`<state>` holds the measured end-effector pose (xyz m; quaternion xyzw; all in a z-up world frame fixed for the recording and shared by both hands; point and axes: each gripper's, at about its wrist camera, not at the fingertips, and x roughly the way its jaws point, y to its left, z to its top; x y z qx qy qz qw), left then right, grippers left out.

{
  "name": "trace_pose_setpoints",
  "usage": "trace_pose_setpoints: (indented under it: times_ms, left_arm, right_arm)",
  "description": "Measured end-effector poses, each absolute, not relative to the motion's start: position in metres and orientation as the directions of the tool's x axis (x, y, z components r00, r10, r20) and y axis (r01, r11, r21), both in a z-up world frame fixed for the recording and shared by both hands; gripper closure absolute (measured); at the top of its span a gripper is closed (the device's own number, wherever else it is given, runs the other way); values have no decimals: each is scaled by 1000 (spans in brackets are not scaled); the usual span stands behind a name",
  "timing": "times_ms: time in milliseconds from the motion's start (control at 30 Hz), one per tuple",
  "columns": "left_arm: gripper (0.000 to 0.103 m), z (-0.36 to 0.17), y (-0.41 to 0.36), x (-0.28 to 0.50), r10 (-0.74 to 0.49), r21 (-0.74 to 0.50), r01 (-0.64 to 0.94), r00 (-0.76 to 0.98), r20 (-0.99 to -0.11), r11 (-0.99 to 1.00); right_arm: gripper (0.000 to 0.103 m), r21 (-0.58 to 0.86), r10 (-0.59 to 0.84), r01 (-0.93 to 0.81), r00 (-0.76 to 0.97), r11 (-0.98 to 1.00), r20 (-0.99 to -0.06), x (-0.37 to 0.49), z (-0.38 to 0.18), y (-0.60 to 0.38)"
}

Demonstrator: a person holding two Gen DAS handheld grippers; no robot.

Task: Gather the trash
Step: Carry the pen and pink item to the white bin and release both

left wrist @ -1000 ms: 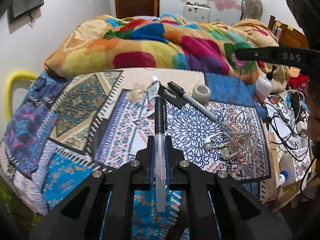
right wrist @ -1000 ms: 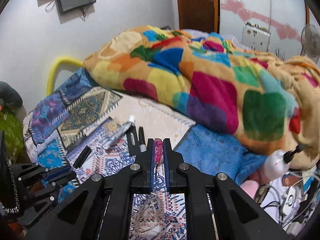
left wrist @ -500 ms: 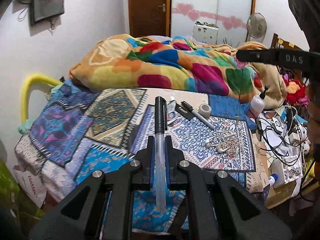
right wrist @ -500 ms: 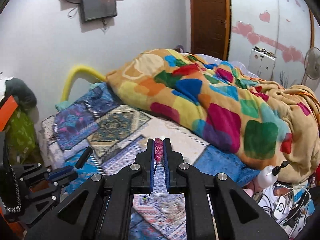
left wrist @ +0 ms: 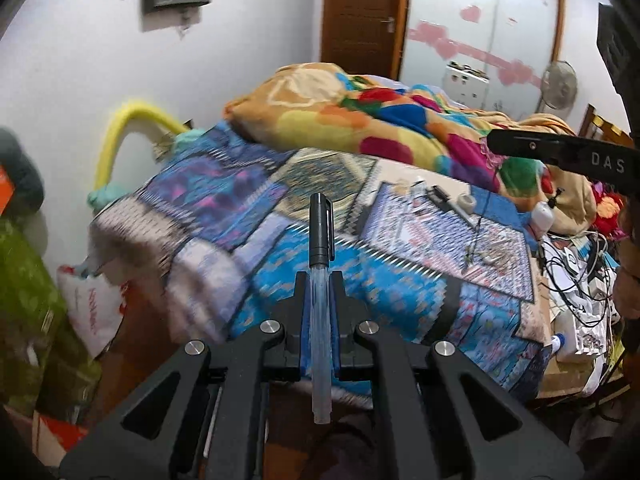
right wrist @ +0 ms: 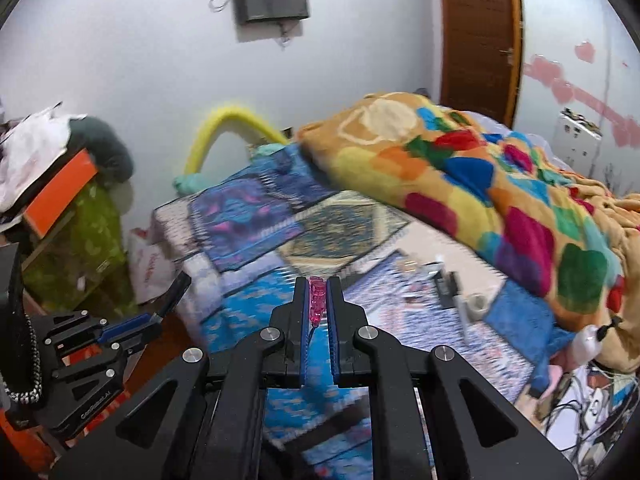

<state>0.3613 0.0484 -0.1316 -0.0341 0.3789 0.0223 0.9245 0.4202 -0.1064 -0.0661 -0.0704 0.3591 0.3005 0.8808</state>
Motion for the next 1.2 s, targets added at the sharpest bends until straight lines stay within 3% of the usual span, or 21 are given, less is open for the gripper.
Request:
trace_pose_setpoints:
  times_ms: [300,633,1200]
  left_arm:
    - [95,-154,120,300,117,-31,-200,681,-723,979]
    - [95,-210,184,262,134,-62,-296,598,-790,953]
    - [95,-345,242,238,72,-124,-465,380,-922,877]
  right_arm:
    - [95,106,538,-671,479,734,-694,374,-87,-31]
    - [95,138,555,-760,325,635,-766,341,-137,57]
    - [95,237,370,-787,-12,570,-929,319,-284,158]
